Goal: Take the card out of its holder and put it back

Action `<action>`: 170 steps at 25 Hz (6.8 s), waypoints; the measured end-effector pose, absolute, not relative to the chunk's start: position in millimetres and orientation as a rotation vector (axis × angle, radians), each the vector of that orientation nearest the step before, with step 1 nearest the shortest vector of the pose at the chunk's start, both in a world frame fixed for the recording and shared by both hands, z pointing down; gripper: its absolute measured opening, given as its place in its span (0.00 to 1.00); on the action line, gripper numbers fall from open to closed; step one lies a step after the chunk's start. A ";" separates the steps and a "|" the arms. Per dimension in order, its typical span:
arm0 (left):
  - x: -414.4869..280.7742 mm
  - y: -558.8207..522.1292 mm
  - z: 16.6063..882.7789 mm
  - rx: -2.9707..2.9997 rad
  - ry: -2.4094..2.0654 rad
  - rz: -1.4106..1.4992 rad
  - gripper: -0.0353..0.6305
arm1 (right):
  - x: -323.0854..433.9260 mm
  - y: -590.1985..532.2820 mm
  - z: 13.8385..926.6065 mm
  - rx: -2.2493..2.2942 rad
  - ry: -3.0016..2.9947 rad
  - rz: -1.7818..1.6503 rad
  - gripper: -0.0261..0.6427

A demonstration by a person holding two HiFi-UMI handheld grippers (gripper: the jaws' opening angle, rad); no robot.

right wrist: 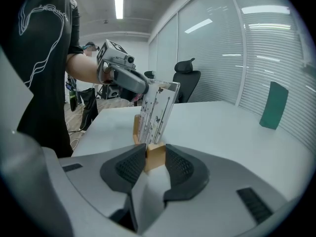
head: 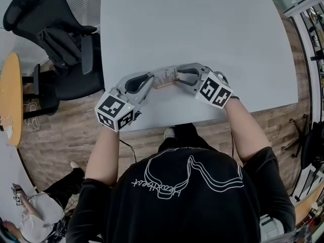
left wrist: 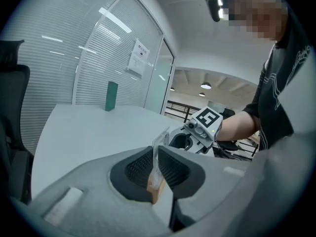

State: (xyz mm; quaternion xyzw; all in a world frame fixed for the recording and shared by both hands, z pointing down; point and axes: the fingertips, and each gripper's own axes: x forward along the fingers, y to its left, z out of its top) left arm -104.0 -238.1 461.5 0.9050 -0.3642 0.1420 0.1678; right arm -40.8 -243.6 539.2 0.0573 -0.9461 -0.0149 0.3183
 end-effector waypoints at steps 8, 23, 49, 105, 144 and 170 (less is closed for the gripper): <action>-98.6 -237.8 455.9 2.606 -1.041 0.414 0.11 | -40.2 -246.1 536.8 0.197 -2.465 -0.067 0.23; -96.5 -238.8 434.3 2.672 -1.079 0.377 0.10 | -39.9 -250.3 538.0 0.274 -2.400 -0.042 0.23; -114.5 -235.8 376.5 2.708 -1.129 0.185 0.09 | -35.7 -246.8 535.2 0.406 -2.408 0.043 0.26; -136.8 -26.4 311.6 2.637 -1.099 -0.025 0.09 | -13.3 -26.3 324.5 0.611 -3.106 0.562 0.05; -107.0 -206.3 305.5 2.801 -0.959 0.035 0.09 | 28.3 -150.8 360.5 0.604 -3.015 0.786 0.05; -103.4 -234.5 385.0 2.781 -0.834 0.078 0.09 | 31.5 -157.4 407.7 0.583 -2.904 1.010 0.05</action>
